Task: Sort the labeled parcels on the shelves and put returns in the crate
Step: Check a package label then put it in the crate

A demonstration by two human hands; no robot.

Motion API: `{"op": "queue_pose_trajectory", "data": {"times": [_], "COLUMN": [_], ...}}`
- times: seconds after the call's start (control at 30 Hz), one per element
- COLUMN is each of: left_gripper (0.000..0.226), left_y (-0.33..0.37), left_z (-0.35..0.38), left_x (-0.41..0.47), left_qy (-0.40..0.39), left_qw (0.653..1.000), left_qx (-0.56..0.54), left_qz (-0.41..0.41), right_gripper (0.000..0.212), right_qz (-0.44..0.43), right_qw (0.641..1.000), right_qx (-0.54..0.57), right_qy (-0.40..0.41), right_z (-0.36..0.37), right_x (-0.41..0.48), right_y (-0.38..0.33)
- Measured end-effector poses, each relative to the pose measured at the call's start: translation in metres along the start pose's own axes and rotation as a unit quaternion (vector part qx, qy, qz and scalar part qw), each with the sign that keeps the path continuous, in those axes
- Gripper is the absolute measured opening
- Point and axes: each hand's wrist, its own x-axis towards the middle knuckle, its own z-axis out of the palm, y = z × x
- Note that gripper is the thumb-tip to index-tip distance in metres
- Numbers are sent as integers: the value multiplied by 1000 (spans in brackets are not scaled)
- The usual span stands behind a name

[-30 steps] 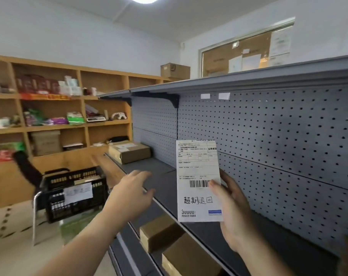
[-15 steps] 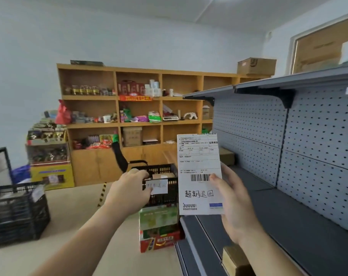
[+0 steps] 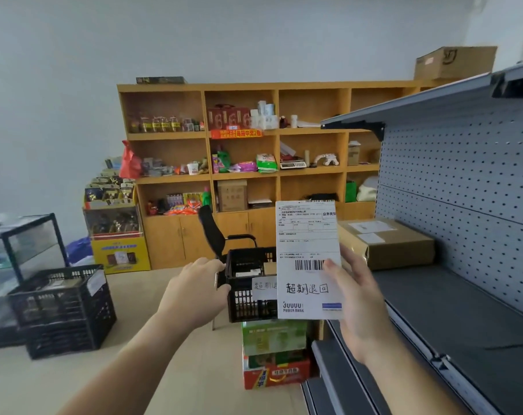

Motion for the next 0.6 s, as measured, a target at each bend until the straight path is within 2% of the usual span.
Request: {"op": "queue_pose_trajectory", "data": {"times": [0.33, 0.6], "left_gripper": [33, 42], "left_y": [-22, -69], "left_z": [61, 118], "left_x": [136, 258], "left_qy": [-8, -5], "left_qw": [999, 1000], "left_qx": [-13, -10], "left_qz": [-49, -26], "right_gripper": [31, 37], "right_qz": [30, 46], "right_qw": [999, 999], "right_qx": [0, -3], "right_qy": [-22, -16], "right_z": [1, 20], "right_x": [183, 298], "right_y": [67, 143]}}
